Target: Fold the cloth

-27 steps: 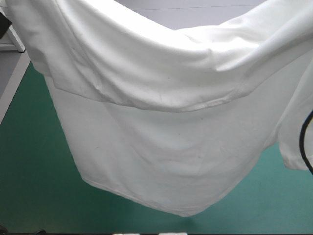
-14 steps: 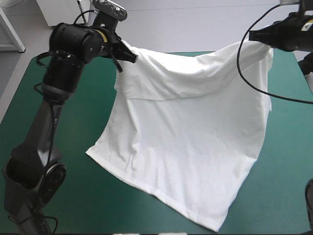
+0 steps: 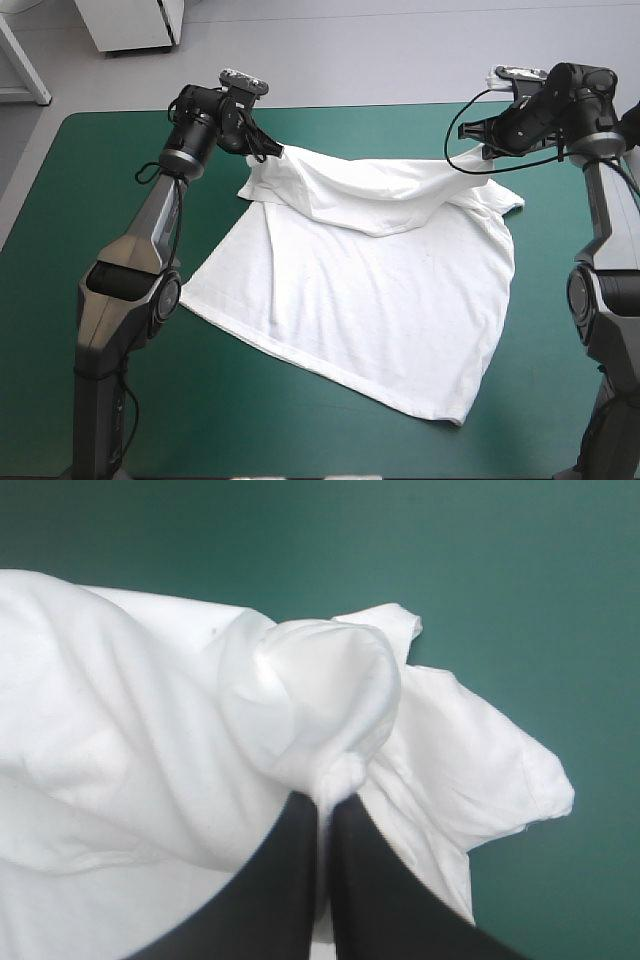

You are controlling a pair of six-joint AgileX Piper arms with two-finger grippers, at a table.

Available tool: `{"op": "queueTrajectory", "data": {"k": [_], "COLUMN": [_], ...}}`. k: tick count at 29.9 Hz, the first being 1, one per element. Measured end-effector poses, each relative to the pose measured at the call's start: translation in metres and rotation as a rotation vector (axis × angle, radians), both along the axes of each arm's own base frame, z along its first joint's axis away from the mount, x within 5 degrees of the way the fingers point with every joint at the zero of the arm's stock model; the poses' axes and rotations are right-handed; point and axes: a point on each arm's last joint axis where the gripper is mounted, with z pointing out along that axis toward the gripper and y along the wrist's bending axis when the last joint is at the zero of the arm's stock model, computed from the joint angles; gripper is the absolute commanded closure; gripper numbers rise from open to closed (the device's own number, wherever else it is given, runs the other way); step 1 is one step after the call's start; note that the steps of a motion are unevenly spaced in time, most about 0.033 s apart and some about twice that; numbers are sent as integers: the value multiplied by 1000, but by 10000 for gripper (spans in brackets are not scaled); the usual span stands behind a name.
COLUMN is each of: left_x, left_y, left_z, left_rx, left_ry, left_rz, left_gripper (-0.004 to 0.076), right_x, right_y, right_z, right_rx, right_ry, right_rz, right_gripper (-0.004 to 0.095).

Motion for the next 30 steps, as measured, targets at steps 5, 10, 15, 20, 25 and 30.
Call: {"op": "queueTrajectory", "data": {"k": [5,10,15,20,25,30], "left_x": [17,25,26,20,16,-1], "left_y": [-3,2,11,22,30,37], "left_z": [-36,-60,-56,-37,-9,30], "left_rx": [-6,-31,-48,-43,-43,-19], "left_ry": [26,79,95,136,73,7], "left_rz": [-1,-14,-8,9,17,24], "left_gripper": [720,507,302,294,295,295], "right_x": [15,19,20,20,13,-7], "right_y": [0,0,0,0,0,-2], "right_z": [-28,-42,-44,-36,-16,23], "right_rx": [1,-3,8,9,12,-15], "right_ry": [46,83,89,79,34,-49], "right_rz": [-3,6,-14,-14,-16,-27], "right_gripper": [671,324,414,453,455,466]}}
